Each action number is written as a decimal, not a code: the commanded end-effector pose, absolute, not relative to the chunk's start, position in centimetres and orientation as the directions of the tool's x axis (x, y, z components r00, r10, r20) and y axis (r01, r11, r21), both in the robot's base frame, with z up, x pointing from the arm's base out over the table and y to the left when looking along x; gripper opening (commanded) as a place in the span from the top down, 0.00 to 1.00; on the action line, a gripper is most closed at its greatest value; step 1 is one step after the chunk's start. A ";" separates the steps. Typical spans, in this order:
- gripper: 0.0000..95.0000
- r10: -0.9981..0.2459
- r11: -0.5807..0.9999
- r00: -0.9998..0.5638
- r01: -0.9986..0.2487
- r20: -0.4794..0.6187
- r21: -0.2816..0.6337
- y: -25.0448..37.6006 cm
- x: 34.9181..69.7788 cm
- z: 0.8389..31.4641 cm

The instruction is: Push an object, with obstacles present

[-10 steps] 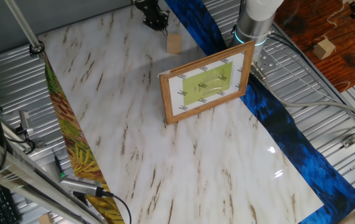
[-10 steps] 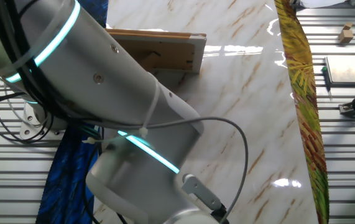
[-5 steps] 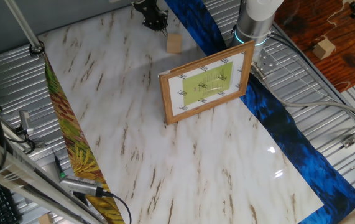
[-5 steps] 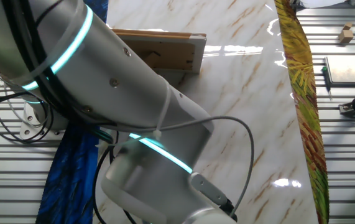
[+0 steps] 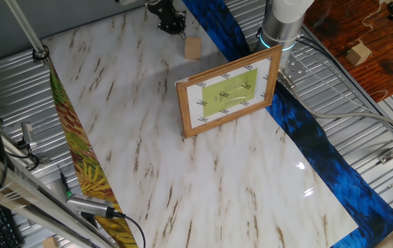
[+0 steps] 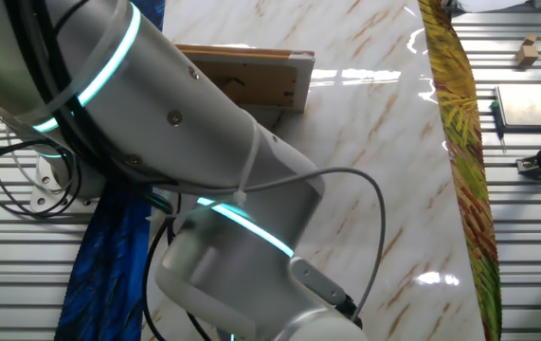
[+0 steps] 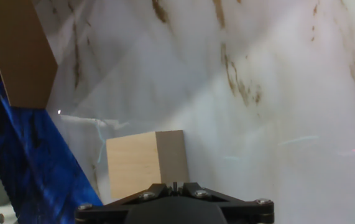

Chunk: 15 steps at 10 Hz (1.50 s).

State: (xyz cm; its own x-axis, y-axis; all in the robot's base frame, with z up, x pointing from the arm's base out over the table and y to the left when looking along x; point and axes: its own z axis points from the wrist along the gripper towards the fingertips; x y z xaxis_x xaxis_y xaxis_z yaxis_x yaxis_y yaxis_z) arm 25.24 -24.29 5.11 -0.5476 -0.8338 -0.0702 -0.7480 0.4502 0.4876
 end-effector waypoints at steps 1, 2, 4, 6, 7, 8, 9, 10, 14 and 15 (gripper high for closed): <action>1.00 -0.835 0.448 -0.546 -0.748 -0.070 0.490 -24.3 25.2 5.1; 1.00 -0.835 0.448 -0.546 -0.748 -0.069 0.490 -24.3 25.2 5.1; 1.00 -0.835 0.445 -0.545 -0.749 -0.074 0.492 -24.4 25.1 5.2; 1.00 -0.837 0.440 -0.541 -0.751 -0.077 0.492 -25.7 23.7 5.6; 1.00 -0.838 0.439 -0.540 -0.752 -0.077 0.492 -26.5 22.8 5.8; 1.00 -0.837 0.440 -0.542 -0.751 -0.078 0.493 -27.0 22.3 5.7; 1.00 -0.835 0.442 -0.545 -0.748 -0.080 0.495 -27.4 21.8 5.5; 1.00 -0.832 0.443 -0.549 -0.746 -0.083 0.498 -27.6 21.6 5.2; 1.00 -0.828 0.445 -0.555 -0.741 -0.085 0.502 -26.0 23.5 4.5; 1.00 -0.826 0.445 -0.556 -0.740 -0.086 0.504 -25.2 24.3 4.4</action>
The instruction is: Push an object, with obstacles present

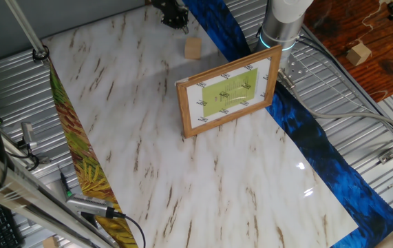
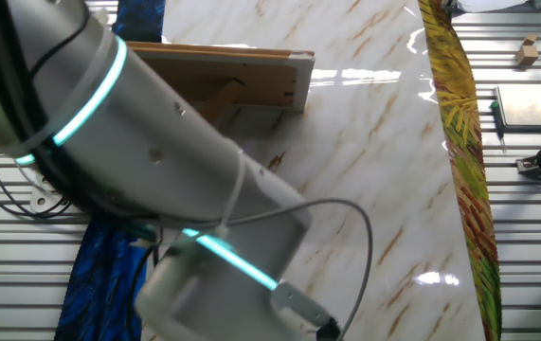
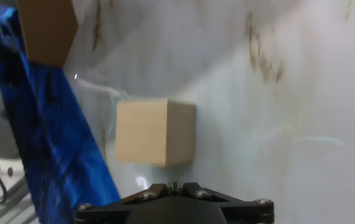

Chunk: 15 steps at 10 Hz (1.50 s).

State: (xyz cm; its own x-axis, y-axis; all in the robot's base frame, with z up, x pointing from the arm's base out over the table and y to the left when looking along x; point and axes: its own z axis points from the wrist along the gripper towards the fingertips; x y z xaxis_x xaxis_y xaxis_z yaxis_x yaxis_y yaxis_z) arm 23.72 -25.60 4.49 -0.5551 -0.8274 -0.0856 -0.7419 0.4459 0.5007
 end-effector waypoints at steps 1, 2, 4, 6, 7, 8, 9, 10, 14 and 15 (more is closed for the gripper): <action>1.00 -0.824 0.447 -0.560 -0.737 -0.088 0.507 -24.4 25.1 4.2; 1.00 -0.818 0.454 -0.568 -0.731 -0.087 0.510 -23.4 26.0 4.1; 1.00 -0.809 0.465 -0.582 -0.720 -0.083 0.515 -19.4 29.1 4.4; 1.00 -0.805 0.473 -0.588 -0.716 -0.077 0.514 -16.8 30.7 4.4; 1.00 -0.807 0.472 -0.586 -0.717 -0.076 0.513 -16.5 30.9 4.4; 1.00 -0.809 0.470 -0.583 -0.719 -0.075 0.512 -16.3 31.0 4.5; 1.00 -0.809 0.469 -0.583 -0.719 -0.077 0.513 -16.5 30.9 4.6; 1.00 -0.808 0.469 -0.584 -0.718 -0.079 0.514 -17.2 30.5 4.7; 1.00 -0.816 0.456 -0.572 -0.724 -0.081 0.518 -23.9 25.5 5.5; 1.00 -0.816 0.455 -0.572 -0.724 -0.081 0.519 -25.6 23.9 5.5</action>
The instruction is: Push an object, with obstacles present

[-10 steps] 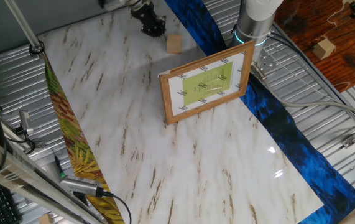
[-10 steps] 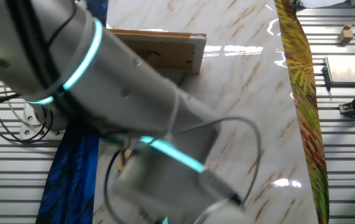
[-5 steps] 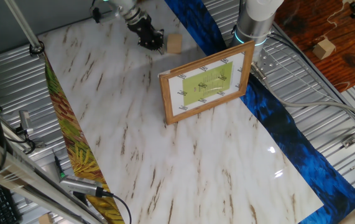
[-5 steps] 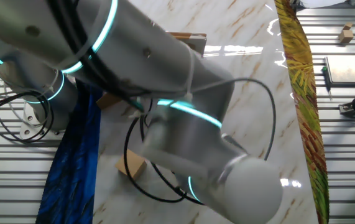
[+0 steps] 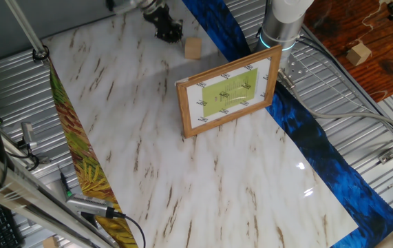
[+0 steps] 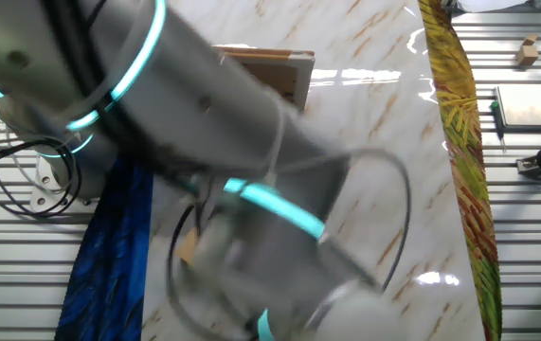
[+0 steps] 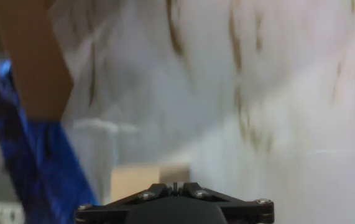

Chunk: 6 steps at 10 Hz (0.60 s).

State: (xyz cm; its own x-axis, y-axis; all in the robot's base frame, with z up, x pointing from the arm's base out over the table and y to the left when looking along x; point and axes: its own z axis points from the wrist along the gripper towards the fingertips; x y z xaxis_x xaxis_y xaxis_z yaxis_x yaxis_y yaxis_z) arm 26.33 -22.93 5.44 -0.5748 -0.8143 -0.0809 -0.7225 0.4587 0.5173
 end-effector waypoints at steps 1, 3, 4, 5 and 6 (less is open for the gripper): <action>1.00 -0.816 0.455 -0.572 -0.723 -0.081 0.520 -27.0 22.3 5.4; 1.00 -0.810 0.463 -0.581 -0.717 -0.078 0.521 -30.6 17.0 4.8; 1.00 -0.808 0.468 -0.585 -0.713 -0.076 0.522 -31.4 15.5 4.6; 1.00 -0.807 0.467 -0.586 -0.713 -0.078 0.523 -31.4 15.4 4.6; 1.00 -0.805 0.468 -0.588 -0.711 -0.080 0.526 -30.7 16.8 4.5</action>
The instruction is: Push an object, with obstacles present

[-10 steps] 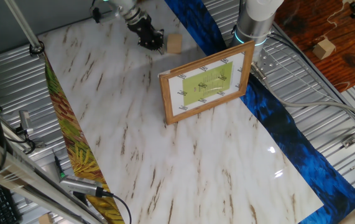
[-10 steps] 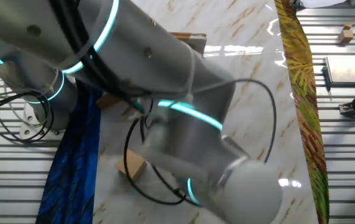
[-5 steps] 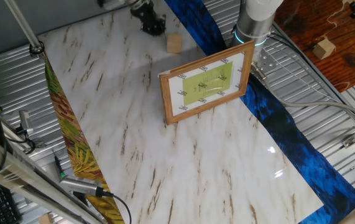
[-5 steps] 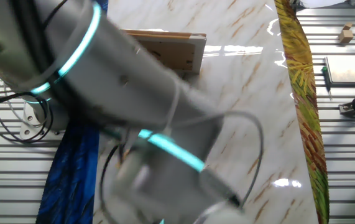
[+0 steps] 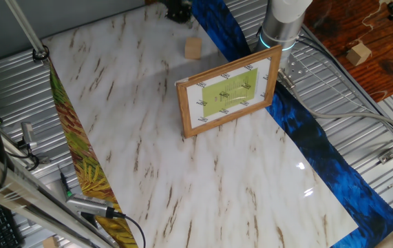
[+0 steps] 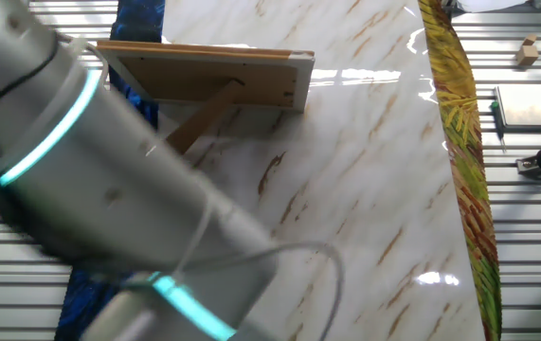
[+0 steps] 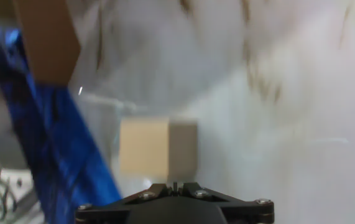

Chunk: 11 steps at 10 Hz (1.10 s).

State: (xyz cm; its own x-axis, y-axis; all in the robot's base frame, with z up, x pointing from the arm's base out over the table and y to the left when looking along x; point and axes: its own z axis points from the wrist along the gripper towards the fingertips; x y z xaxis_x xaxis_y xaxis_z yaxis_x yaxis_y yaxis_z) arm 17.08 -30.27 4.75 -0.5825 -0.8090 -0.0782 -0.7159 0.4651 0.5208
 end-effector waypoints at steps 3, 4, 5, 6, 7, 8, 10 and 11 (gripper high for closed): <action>1.00 -0.790 0.482 -0.608 -0.695 -0.079 0.534 -27.5 21.7 4.3; 1.00 -0.788 0.484 -0.611 -0.693 -0.079 0.535 -26.9 22.4 4.2; 1.00 -0.782 0.491 -0.618 -0.687 -0.076 0.536 -24.3 25.2 4.2; 1.00 -0.779 0.494 -0.622 -0.685 -0.077 0.536 -22.9 26.5 4.1; 1.00 -0.777 0.497 -0.625 -0.682 -0.076 0.537 -21.1 27.9 4.0; 1.00 -0.776 0.498 -0.627 -0.681 -0.076 0.537 -20.3 28.5 3.9; 1.00 -0.776 0.498 -0.626 -0.682 -0.076 0.536 -19.2 29.2 3.9; 1.00 -0.776 0.498 -0.627 -0.681 -0.076 0.536 -19.0 29.4 3.9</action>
